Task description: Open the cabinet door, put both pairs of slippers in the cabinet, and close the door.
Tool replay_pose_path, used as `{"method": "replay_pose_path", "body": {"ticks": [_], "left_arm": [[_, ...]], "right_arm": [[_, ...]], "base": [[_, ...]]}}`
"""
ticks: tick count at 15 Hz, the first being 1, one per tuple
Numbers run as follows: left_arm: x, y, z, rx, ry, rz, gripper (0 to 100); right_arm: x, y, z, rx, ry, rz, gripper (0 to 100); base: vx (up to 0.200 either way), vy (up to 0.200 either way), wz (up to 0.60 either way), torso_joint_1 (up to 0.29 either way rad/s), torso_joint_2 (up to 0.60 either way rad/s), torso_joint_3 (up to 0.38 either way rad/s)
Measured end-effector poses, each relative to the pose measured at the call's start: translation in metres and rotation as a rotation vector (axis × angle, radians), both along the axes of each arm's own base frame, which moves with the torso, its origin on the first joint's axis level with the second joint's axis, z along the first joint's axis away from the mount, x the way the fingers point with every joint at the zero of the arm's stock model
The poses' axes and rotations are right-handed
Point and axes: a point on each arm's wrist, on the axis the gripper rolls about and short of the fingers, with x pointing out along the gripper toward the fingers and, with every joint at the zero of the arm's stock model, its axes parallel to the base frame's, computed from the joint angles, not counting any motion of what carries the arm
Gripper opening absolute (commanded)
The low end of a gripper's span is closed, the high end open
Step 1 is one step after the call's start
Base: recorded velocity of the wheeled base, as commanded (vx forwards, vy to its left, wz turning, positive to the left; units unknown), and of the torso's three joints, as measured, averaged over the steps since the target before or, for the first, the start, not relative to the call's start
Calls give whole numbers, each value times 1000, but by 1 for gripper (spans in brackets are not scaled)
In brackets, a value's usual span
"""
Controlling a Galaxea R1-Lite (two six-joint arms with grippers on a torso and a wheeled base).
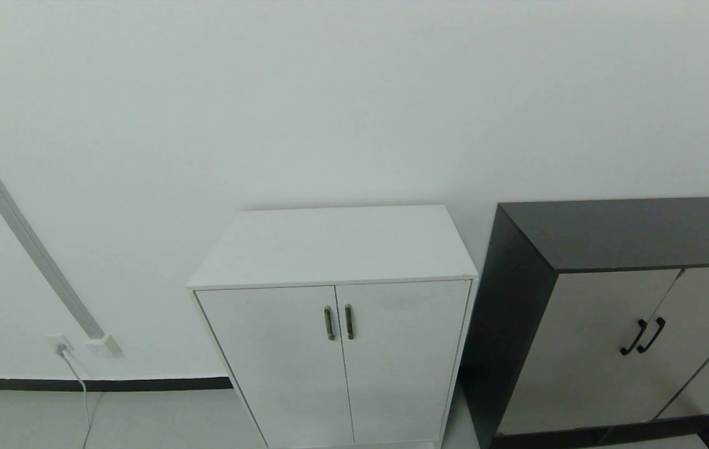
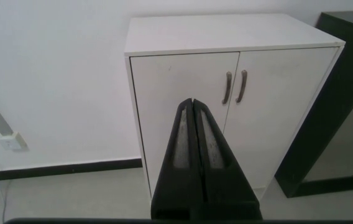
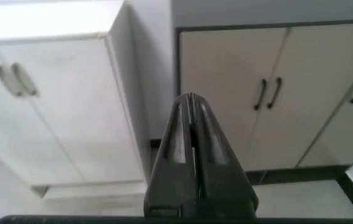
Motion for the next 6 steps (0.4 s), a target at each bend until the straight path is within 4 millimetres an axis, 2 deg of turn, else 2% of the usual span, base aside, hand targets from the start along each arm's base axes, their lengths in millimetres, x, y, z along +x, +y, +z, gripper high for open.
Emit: {"method": "replay_pose_path", "body": {"ticks": [6], "left_arm": [[0,0,0,1,0,-1,0]], "right_arm": [[-2,0,0,43,-33,-4,0]], "base": [[0,0,0,0,0,0]]}}
